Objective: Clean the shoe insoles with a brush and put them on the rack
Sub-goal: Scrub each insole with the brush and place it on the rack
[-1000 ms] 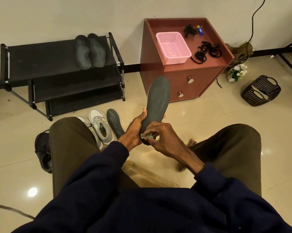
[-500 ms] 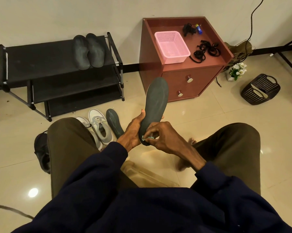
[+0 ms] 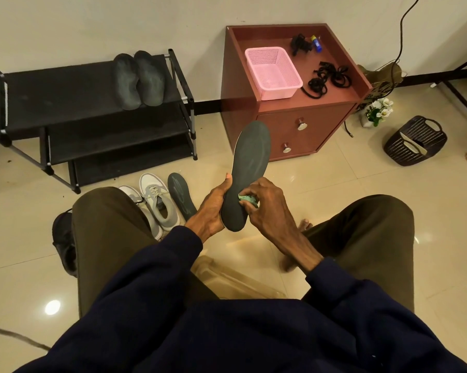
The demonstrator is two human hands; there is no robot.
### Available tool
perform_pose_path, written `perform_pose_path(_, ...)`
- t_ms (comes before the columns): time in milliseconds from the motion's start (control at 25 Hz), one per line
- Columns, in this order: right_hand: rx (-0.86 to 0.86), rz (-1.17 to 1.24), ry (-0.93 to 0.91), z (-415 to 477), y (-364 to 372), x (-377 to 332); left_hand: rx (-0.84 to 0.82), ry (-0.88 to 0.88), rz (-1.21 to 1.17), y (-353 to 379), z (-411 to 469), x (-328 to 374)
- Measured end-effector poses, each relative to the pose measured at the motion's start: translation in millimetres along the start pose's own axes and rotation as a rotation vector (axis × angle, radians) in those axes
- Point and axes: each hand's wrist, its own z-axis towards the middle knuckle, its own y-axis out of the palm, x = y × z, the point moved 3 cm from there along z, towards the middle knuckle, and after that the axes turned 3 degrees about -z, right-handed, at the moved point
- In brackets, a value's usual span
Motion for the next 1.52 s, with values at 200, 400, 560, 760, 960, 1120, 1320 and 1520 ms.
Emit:
perform_pose_path(200,-0.386,0.214,-0.080,-9,1,-17,-0.055,-0.027,-0.059,-4,-1,0)
perform_pose_path(400,-0.076,-0.040,-0.059,11,-10,16,-0.060,0.011,0.048,8,-5,-1)
perform_pose_path(560,0.145,-0.134,0.051,15,-20,31,-0.114,-0.017,0.093,13,-8,-6)
perform_pose_path(760,-0.307,0.189,-0.016,2,-9,6,-0.058,0.012,0.143,2,-6,-4)
perform_pose_path(960,-0.138,0.127,-0.022,12,-9,12,-0.061,-0.023,0.073,5,-6,-2)
perform_pose_path(1120,0.130,0.089,-0.008,11,-12,20,-0.079,-0.055,0.042,10,-7,-3)
perform_pose_path(1320,-0.111,0.248,-0.081,2,-2,-8,-0.063,-0.060,0.063,3,-8,-4)
perform_pose_path(1520,-0.475,0.254,-0.101,2,-6,-16,-0.073,-0.066,0.038,3,-9,-4)
